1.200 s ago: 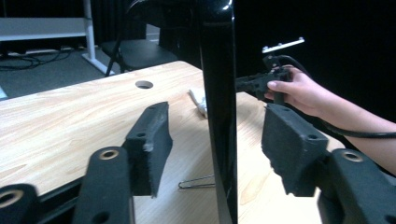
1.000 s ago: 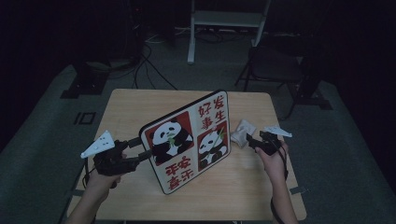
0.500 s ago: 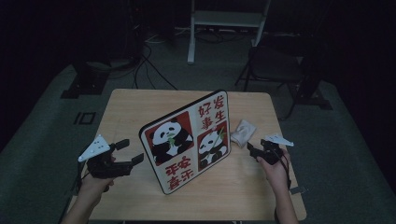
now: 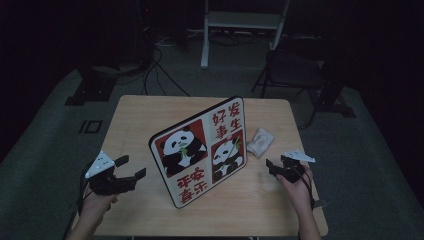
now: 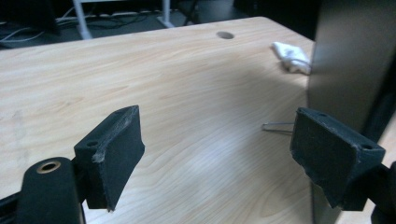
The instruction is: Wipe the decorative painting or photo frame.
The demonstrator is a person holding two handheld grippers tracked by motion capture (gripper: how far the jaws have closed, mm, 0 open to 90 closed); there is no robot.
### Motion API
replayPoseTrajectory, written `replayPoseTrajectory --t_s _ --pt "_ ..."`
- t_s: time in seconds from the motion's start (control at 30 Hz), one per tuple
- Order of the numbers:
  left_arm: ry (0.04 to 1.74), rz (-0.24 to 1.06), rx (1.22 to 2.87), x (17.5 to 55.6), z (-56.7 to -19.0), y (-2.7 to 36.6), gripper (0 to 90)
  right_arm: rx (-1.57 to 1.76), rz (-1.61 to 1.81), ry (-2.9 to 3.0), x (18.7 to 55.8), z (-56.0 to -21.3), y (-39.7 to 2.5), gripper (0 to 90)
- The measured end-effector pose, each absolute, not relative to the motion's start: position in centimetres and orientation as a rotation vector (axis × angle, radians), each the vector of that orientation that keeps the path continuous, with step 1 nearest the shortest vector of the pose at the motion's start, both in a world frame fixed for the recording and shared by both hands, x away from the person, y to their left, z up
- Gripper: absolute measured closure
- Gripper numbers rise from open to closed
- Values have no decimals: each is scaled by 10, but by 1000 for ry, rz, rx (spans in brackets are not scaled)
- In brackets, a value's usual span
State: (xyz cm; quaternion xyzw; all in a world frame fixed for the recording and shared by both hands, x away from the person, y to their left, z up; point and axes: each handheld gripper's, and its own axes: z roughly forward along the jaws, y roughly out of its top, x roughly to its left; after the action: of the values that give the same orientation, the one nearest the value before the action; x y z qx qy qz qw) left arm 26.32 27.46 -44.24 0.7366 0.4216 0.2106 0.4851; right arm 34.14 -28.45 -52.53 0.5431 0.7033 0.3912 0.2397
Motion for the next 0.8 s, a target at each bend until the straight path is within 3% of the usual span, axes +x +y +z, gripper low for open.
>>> replayPoseTrajectory --t_s 0.4,0.57,0.8 --pt "1164 505 1833 260 -481 290 162 1494 1029 1947 323 -535 -288 286" --pt "1272 559 1817 257 -496 303 142 1487 999 1954 313 -541 -287 250" --pt "1389 579 1826 258 -510 313 47 1495 956 1942 305 -548 -288 205"
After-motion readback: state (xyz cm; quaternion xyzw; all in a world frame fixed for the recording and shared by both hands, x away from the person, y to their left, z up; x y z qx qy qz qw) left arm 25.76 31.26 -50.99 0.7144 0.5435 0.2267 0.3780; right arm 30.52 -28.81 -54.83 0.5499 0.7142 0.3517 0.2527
